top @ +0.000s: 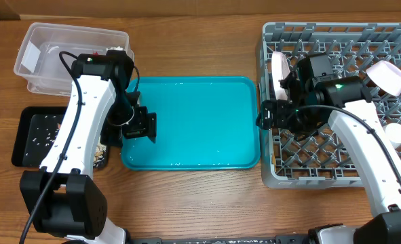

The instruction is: Sort waste into correct bins and load items into the dishwasher

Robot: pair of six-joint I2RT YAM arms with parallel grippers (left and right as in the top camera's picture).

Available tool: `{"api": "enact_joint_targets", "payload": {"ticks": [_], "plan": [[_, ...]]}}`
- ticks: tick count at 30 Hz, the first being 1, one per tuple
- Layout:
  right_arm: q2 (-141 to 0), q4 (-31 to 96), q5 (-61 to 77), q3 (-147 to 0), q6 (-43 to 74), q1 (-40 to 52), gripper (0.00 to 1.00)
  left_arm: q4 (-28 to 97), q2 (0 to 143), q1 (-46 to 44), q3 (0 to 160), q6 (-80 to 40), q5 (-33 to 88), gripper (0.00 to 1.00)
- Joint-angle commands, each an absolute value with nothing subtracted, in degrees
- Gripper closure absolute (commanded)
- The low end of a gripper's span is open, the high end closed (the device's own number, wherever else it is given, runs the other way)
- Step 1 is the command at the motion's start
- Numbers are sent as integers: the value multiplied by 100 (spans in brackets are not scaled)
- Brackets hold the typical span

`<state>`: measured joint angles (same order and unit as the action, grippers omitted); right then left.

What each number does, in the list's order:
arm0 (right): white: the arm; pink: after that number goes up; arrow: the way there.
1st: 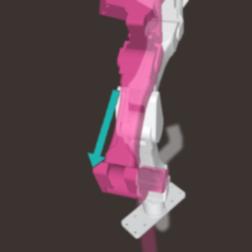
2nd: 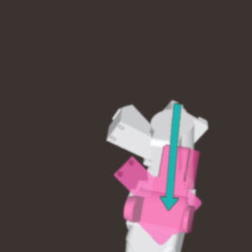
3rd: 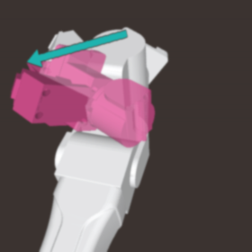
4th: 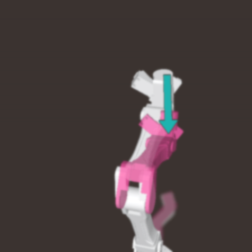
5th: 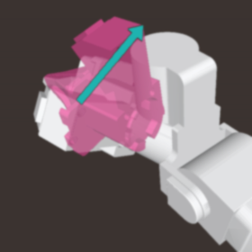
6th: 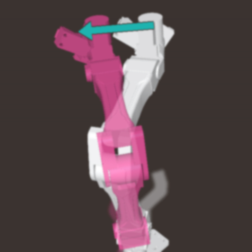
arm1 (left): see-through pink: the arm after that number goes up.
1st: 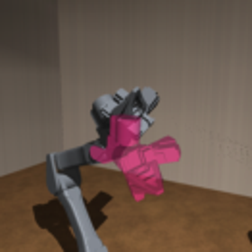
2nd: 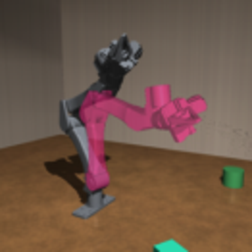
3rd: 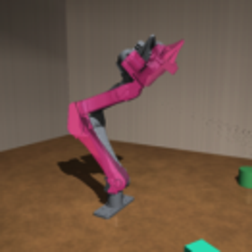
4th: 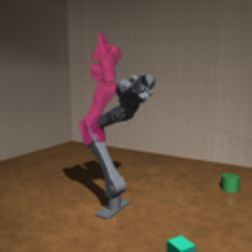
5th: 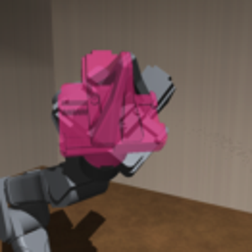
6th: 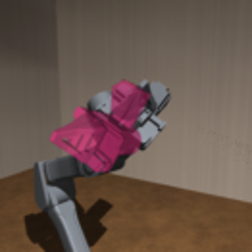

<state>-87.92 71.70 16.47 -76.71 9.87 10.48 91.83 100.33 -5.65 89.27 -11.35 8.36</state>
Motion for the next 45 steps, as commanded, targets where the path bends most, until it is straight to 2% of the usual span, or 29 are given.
{"api": "enact_joint_targets", "payload": {"ticks": [1, 6, 8, 10, 11, 16, 21, 25, 45], "plan": [[-8685, 7373, 1581, -7688, 1092, 1022, 0, 9198, 9800, -609, 8702, -989, 860, 13], [-8324, 7397, 1267, -7594, 1092, 1028, 0, 8036, 8742, -642, 7568, -1050, 860, 13], [-7990, 7065, 1212, -7369, 1094, 1028, 0, 7502, 8145, -672, 6980, -1096, 847, 10], [-7529, 6591, 1035, -6991, 1155, 1028, 0, 6965, 7443, -705, 6348, -1175, 711, 2], [-7238, 6335, 923, -6733, 1234, 1035, 0, 6709, 7037, -718, 6018, -1214, 580, 0], [-5437, 5188, 729, -5238, 1245, 1044, 0, 6034, 4980, -720, 4921, -1520, 331, 0], [-3887, 4947, 276, -4327, 1243, 1044, 0, 5592, 3557, -716, 4639, -1811, 130, 0], [-3623, 5113, 283, -4270, 1243, 1044, 0, 5317, 3323, -716, 4639, -1806, 132, 0], [-3677, 5179, 283, -4270, 1243, 1044, 0, 5699, 3336, -716, 4637, -1802, 128, 0]]}}
